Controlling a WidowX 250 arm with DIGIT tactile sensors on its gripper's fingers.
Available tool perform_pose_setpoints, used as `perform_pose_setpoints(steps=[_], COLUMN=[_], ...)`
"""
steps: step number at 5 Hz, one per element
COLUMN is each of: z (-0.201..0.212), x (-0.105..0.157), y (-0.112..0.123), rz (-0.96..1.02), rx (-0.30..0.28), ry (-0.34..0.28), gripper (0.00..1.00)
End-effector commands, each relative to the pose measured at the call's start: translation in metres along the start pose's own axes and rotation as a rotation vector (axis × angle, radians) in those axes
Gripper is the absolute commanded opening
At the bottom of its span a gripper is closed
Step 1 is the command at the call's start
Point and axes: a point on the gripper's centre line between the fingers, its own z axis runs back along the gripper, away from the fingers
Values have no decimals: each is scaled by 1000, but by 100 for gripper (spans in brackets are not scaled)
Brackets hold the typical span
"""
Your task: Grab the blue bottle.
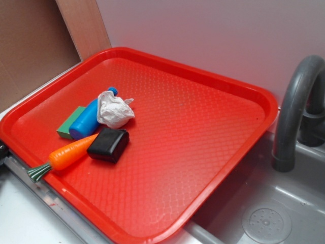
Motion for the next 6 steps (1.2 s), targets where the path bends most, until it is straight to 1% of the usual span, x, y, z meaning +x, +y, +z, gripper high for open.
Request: perform_pose_setpoints(steps=[1, 2, 3, 4, 5, 6], z=[0, -2, -12, -32, -52, -85], x=[0, 6, 12, 32, 62, 79], y=[0, -11, -19, -25, -31, -38], rz=[0, 256, 363, 446, 427, 454], rx=[0, -50, -12, 5, 15, -63], ry=[0, -28, -31, -52, -107, -149], gripper=[100, 100, 100, 100, 100, 100])
